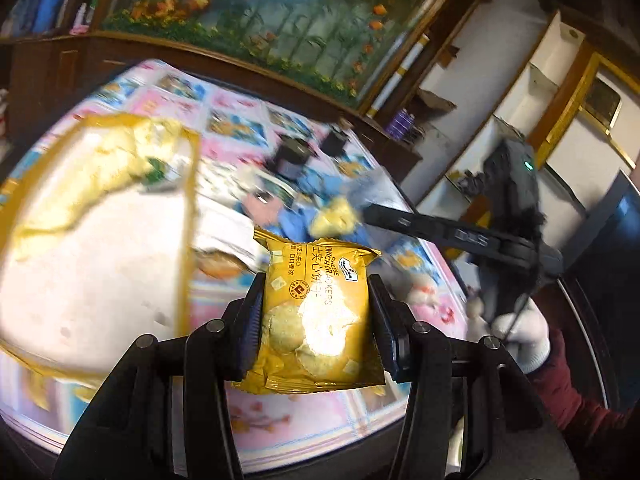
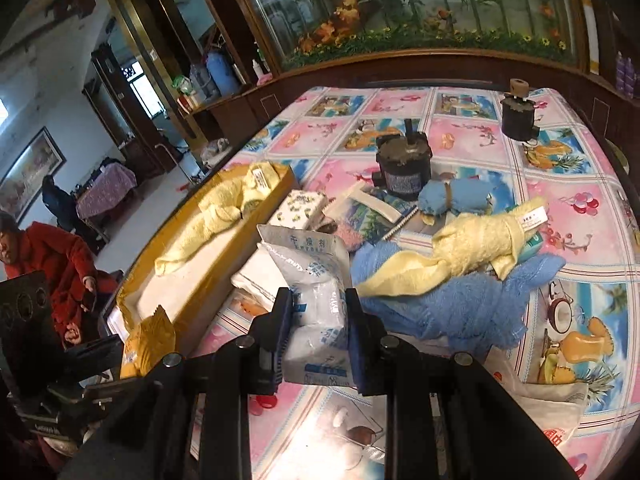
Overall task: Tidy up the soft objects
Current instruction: 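Carry both packets over the yellow tray and open both grippers to drop them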
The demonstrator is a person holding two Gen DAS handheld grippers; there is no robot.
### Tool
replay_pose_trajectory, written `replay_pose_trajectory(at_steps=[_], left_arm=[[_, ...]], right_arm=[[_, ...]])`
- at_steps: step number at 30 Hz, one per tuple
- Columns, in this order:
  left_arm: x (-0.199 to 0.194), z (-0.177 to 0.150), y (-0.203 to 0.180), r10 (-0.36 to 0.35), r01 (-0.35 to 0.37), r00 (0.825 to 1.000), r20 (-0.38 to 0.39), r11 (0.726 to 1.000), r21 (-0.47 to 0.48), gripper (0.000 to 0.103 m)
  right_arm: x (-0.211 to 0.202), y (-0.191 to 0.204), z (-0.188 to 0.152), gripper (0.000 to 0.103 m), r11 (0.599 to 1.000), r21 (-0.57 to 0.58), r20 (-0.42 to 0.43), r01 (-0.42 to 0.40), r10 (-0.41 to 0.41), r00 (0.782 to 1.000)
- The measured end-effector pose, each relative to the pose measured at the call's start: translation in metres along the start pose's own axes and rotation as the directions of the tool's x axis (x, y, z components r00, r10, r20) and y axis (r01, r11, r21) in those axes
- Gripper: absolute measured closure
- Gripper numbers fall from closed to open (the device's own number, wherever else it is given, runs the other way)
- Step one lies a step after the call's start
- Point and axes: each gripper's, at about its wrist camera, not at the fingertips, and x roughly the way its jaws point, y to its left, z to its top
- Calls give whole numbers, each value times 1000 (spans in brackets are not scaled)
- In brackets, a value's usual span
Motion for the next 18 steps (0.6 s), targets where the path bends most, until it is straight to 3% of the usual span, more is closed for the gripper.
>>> replay_pose_trajectory(at_steps=[3,8,15,18], left_arm=[[-3,16,31,109,-109,994,-3,994,-30,55],[26,38,94,227,-240,968,-110,962,-126,55],[55,49,147,321,-356,930,-179,908,-220,55],[56,53,162,298,-335,940,-165,896,-291,55]], right_arm=[[-1,11,11,78,999,-1,11,-42,42,999],[8,24,21,78,991,30,9,-127,127,992],[62,73,33,78,974,16,-96,-227,228,969],[96,94,38,78,969,12,-145,-246,245,959]])
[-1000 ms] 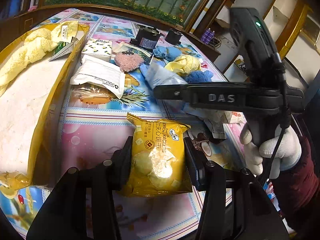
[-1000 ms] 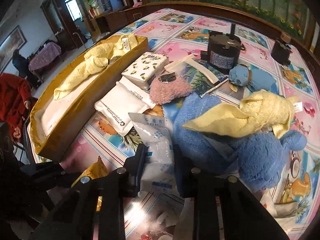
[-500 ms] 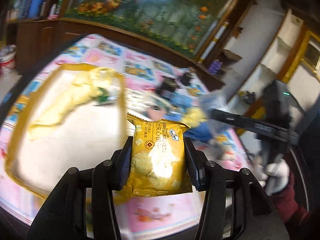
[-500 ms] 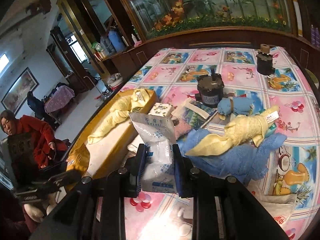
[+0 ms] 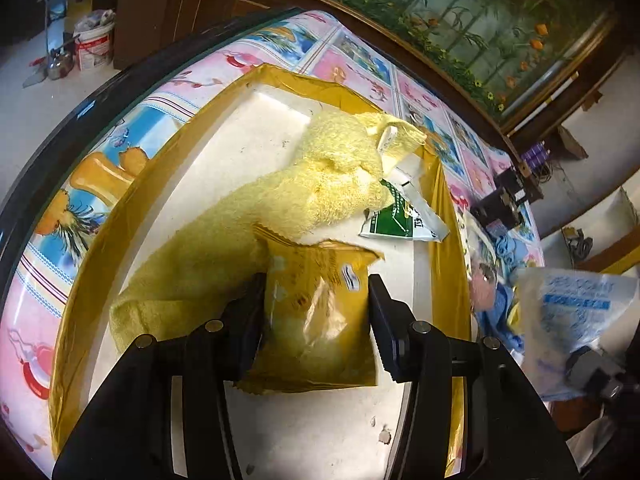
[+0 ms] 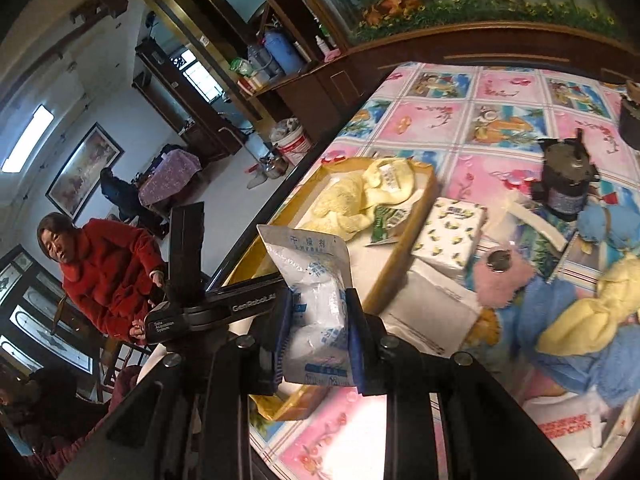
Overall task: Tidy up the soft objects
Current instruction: 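Carry both packets over the yellow tray and open both grippers to drop them, then grasp the white red-text bag with left while right grasps the printed white sheet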
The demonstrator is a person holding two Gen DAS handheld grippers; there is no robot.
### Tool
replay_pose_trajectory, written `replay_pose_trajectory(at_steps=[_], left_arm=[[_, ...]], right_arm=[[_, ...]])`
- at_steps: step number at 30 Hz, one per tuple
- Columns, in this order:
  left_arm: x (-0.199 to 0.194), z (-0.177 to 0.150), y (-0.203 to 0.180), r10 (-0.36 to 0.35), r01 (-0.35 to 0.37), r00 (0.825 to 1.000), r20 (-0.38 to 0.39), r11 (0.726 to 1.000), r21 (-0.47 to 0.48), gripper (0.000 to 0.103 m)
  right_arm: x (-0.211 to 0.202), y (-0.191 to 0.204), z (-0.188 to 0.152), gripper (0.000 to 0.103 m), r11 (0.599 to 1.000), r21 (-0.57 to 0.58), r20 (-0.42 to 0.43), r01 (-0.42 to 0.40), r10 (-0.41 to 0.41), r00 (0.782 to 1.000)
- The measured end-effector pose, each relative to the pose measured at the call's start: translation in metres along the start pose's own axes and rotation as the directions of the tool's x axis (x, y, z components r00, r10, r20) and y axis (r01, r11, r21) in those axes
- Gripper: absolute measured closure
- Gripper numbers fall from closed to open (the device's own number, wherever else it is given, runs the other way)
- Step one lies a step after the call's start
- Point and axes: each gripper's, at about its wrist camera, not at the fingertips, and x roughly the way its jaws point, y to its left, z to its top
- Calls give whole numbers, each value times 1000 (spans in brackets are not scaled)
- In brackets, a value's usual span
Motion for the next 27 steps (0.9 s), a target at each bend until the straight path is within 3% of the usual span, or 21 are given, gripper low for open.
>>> replay_pose_trajectory(at_steps=[4,6,12,14,20,22,24,25,26,27], left_arm=[[-6,3,17,-2,5,1000,29,995,-103,56],[-13,2,28,-81,87,996,47,983,-162,54],[-40,-5,39,-101,121,988,115,977,-178,54],[-47,-8,36,-101,122,986,130,978,-168,54],[-69,-20,6,-112,125,981,160,989,-74,50],[-73,-25,-11,-117,122,979,166,992,-20,49],[-79,-33,-30,-128,123,977,169,992,43,46],[-80,-38,-40,-134,123,977,165,989,78,43],[-81,-43,-52,-142,124,978,156,985,117,42],[-79,-49,-61,-150,128,978,146,981,149,42]], right_arm=[[43,6,7,79,1000,9,-48,21,-21,999],[57,4,11,79,999,10,-58,44,-44,997],[77,-2,12,74,995,10,-87,96,-94,992],[75,-5,11,61,995,25,-71,94,-92,993],[19,-15,7,57,995,46,36,90,-92,995],[-10,-18,5,57,992,28,97,127,-129,987],[-48,-21,-5,57,980,0,176,199,-196,965],[-65,-24,-10,49,971,-7,215,240,-233,948],[-84,-28,-19,32,961,-5,256,278,-268,929],[-102,-35,-28,22,951,11,291,309,-298,909]])
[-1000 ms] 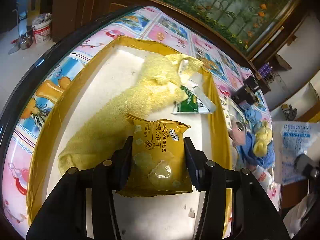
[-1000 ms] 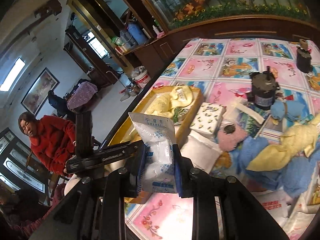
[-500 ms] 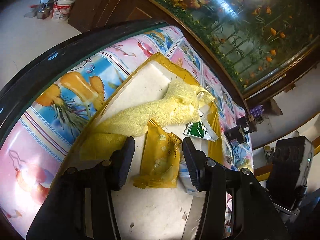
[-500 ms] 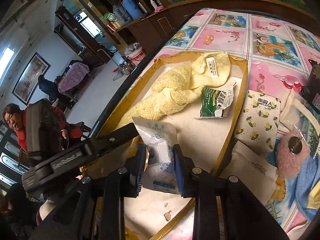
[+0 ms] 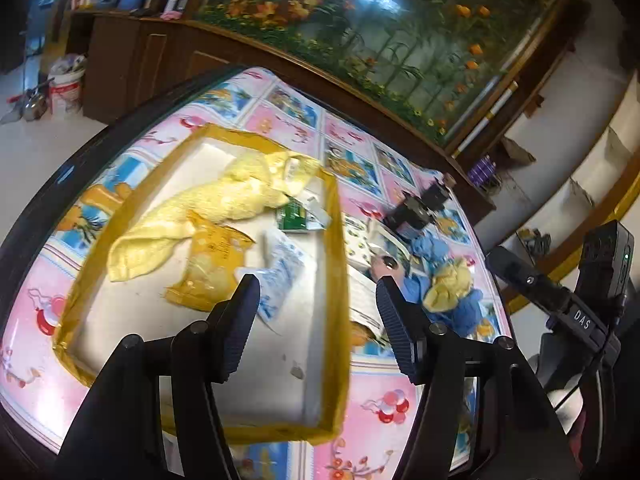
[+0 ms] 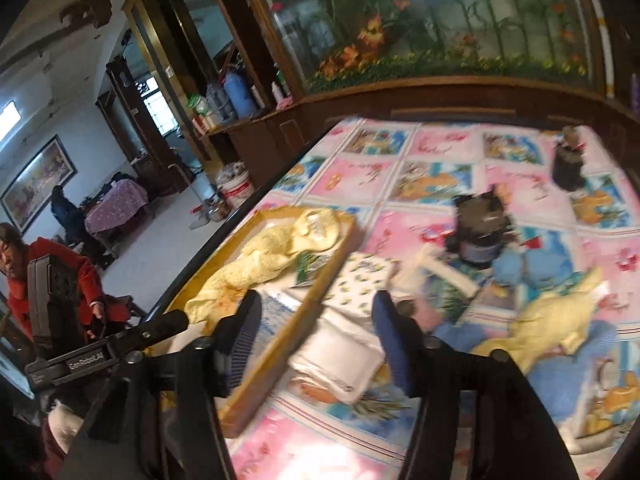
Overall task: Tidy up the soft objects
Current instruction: 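Grasp the white red-text bag with left while right grasps the printed white sheet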
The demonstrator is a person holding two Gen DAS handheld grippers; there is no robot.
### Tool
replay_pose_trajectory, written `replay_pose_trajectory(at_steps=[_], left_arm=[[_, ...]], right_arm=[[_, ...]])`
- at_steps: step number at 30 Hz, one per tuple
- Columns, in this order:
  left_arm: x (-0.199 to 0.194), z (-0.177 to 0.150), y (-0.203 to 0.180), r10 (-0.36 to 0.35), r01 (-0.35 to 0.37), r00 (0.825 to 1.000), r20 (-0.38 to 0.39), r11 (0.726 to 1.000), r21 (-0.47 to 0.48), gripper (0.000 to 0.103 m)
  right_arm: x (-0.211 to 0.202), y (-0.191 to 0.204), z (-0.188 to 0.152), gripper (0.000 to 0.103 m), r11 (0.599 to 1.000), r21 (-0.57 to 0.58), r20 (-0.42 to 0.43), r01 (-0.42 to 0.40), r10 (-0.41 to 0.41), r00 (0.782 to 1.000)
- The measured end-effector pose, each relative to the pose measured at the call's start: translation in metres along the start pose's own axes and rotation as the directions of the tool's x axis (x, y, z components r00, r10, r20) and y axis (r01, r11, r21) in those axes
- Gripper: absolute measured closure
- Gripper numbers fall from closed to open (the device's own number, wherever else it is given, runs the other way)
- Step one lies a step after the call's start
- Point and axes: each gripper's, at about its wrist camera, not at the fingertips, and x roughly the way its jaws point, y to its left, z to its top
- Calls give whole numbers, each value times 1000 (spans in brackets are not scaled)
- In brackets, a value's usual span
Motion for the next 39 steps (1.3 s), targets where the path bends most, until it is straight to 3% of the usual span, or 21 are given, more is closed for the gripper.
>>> replay_pose_trajectory(at_steps=[1,6,11,13,15,19,21,23,26,28,31,32,36,39], left_arm=[[3,-5,-13,-10,10,1000,-15,999,38,42],[33,-29,-63,-46,65,993,-111,983,170,42],[61,-54,-102,-62,111,977,-203,964,240,42],[68,-56,-110,-64,114,976,-208,965,237,42],[69,-54,-109,-79,118,977,-198,974,192,42],[64,-54,-100,-71,95,982,-176,986,133,42],[54,-57,-94,-53,76,985,-166,987,139,42],[43,-60,-89,-26,51,989,-144,985,167,42],[29,-63,-85,12,12,993,-114,978,209,42],[24,-64,-81,21,4,994,-104,973,229,42],[23,-67,-78,26,2,994,-106,968,250,42],[24,-69,-79,19,12,993,-113,966,260,42],[29,-81,-92,-24,74,988,-152,942,328,42],[35,-93,-109,-80,151,979,-189,904,399,42]], right_arm=[[-12,-14,-5,13,1000,18,22,22,-22,1000],[-43,-101,-35,13,971,196,-52,137,-129,990],[-69,-146,-66,13,943,268,-94,197,-178,980],[-78,-152,-73,13,947,287,-92,146,-124,988],[-76,-147,-74,13,947,320,-78,35,-11,997],[-55,-116,-60,13,957,273,-115,-102,138,984],[-32,-98,-56,13,967,228,-182,-113,156,971],[-7,-84,-56,13,980,184,-249,-71,117,961],[26,-69,-62,13,980,180,-331,-81,138,934],[38,-58,-66,13,972,192,-350,-138,199,915],[46,-52,-72,13,893,319,-361,-319,425,830],[40,-54,-72,13,875,337,-333,-347,455,826],[-3,-76,-67,13,903,311,-241,-297,377,894],[-33,-97,-75,13,927,299,-223,-226,298,928]])
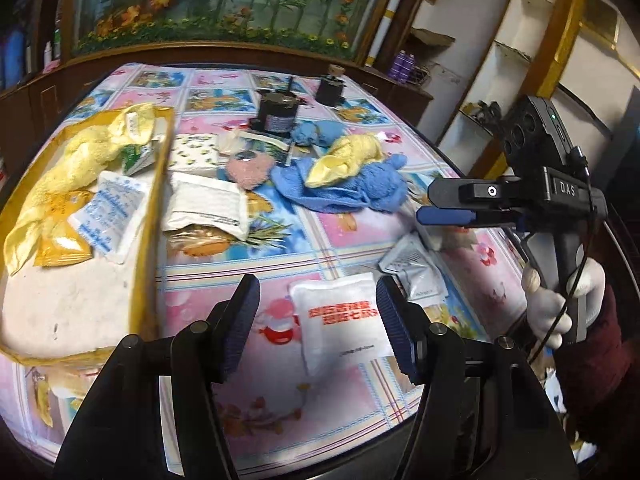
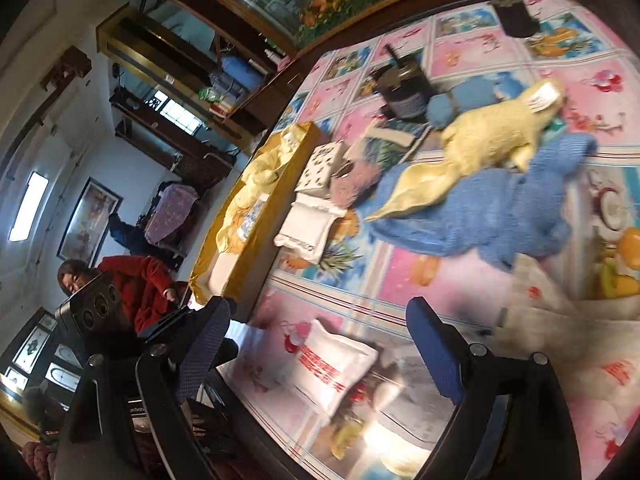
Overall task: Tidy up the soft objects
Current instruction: 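Grasp the white red-text bag with left while right grasps the printed white sheet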
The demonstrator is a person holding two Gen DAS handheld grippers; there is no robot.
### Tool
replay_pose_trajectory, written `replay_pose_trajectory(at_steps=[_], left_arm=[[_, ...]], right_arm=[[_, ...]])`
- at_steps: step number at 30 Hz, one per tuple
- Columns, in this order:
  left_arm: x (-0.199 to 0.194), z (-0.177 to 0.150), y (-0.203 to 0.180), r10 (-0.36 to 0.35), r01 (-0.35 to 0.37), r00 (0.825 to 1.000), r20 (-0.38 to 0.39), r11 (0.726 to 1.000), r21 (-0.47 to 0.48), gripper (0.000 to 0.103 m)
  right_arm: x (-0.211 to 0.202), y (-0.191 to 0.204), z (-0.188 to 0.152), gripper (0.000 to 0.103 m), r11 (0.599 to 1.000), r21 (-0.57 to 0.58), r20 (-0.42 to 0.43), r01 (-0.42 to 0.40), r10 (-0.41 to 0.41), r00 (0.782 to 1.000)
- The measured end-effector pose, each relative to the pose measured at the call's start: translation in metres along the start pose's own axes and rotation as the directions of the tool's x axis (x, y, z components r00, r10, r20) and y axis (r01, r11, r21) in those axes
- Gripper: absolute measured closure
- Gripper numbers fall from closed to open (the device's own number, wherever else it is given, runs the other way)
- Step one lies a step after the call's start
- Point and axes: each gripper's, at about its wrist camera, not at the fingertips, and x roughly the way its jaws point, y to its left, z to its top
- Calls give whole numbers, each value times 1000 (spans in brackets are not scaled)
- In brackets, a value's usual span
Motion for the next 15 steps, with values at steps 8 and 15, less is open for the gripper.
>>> replay_pose_trajectory(at_steps=[8,15], left_arm=[[31,-8,-8,51,-54,992,-118,998,-23,42],[45,-16,-21,56,-56,988,-147,998,0,42]], right_arm=[[-14,-8,-52,13,972,-76,-69,221,-226,972],[17,2,-49,13,917,-153,-39,369,-379,925]])
